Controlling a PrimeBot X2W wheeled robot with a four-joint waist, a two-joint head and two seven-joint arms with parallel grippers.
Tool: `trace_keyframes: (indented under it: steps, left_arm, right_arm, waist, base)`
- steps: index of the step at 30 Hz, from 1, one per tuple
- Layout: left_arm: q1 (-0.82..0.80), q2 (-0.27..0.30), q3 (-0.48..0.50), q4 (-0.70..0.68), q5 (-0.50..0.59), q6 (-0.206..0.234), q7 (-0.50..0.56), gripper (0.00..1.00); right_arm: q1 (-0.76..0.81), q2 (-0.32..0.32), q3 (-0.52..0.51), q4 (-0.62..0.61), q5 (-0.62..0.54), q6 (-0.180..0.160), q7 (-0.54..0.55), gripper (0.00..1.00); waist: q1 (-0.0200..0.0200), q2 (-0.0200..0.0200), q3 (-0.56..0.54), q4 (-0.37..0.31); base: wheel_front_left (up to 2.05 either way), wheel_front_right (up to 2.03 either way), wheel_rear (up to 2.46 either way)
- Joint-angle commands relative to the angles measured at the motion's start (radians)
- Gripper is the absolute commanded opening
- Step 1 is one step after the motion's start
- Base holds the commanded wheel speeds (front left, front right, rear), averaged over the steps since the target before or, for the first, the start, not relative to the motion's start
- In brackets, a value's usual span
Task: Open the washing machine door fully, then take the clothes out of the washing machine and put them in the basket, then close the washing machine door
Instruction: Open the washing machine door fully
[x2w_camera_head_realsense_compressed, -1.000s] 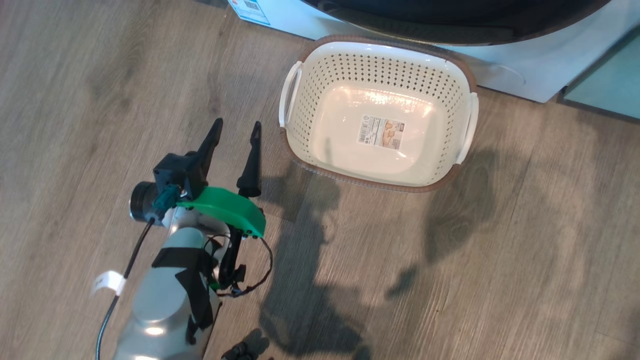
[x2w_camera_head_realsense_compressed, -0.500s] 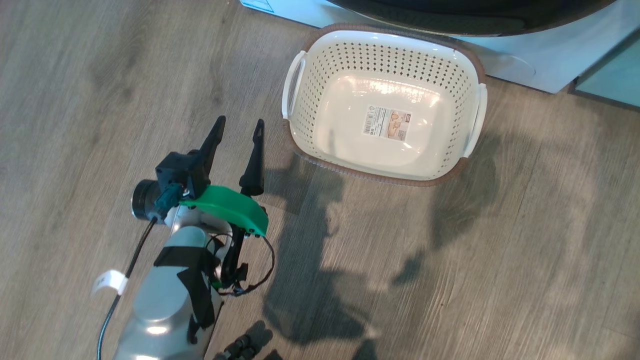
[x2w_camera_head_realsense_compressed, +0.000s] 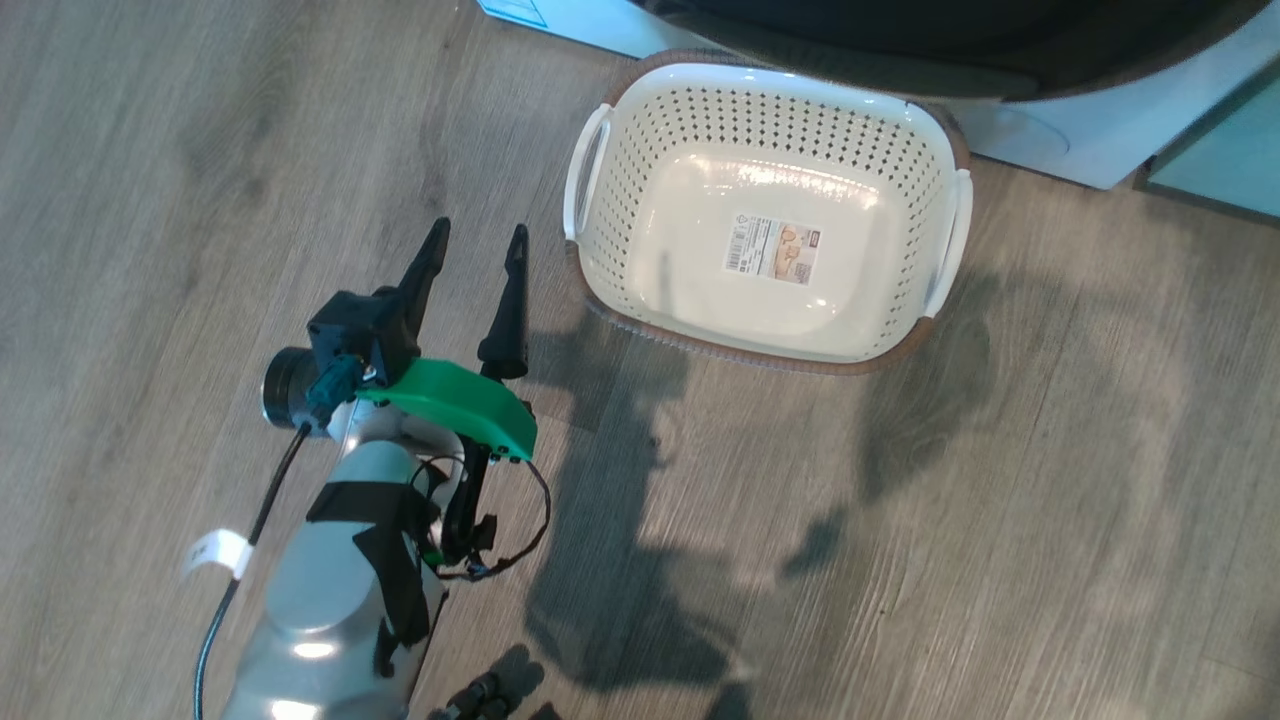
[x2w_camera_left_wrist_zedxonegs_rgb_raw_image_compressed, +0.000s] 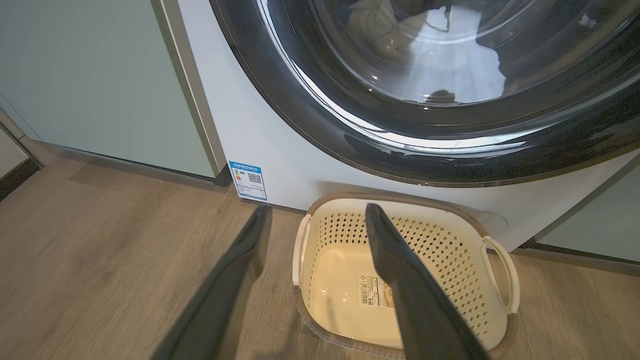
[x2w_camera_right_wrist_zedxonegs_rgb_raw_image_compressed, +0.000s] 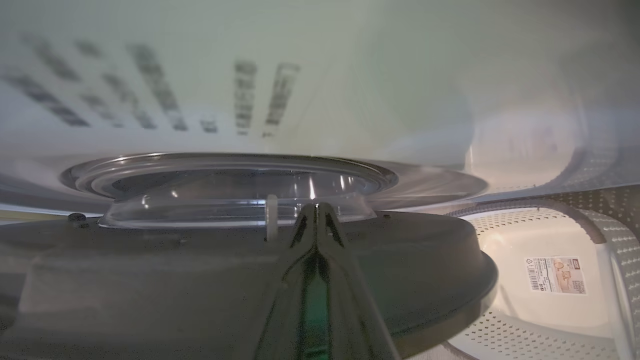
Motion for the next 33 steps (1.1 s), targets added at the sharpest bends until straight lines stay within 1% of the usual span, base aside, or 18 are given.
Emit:
trace_keyframes:
  steps: [1,6,21,33]
  left_arm:
    - [-0.004,0.027,0.034,-0.025,0.006,0.006,-0.006,1.0]
    - [0.002,0.027,0.034,-0.021,0.01,0.005,-0.006,1.0]
    - [0.024,0.027,0.054,-0.005,0.033,-0.01,-0.006,1.0]
    - [0.048,0.027,0.085,0.009,0.063,-0.031,-0.006,1.0]
  right_arm:
    - [-0.004,0.014,0.019,-0.049,0.006,0.004,0.017,0.0]
    - [0.025,0.007,0.037,-0.048,-0.005,0.004,0.037,0.0]
    - [0.123,0.021,0.091,-0.052,-0.009,0.004,0.077,0.0]
    - [0.218,0.035,0.135,-0.098,0.001,0.004,0.132,0.0]
  waist:
    - [0.0,0.0,-0.006,-0.002]
    - [0.0,0.0,-0.027,-0.009]
    - [0.0,0.0,-0.097,-0.023]
    - [0.0,0.0,-0.167,-0.029]
  base:
    - [0.0,0.0,0.0]
    - [0.0,0.0,0.0]
    - [0.0,0.0,0.0]
    - [0.0,0.0,0.0]
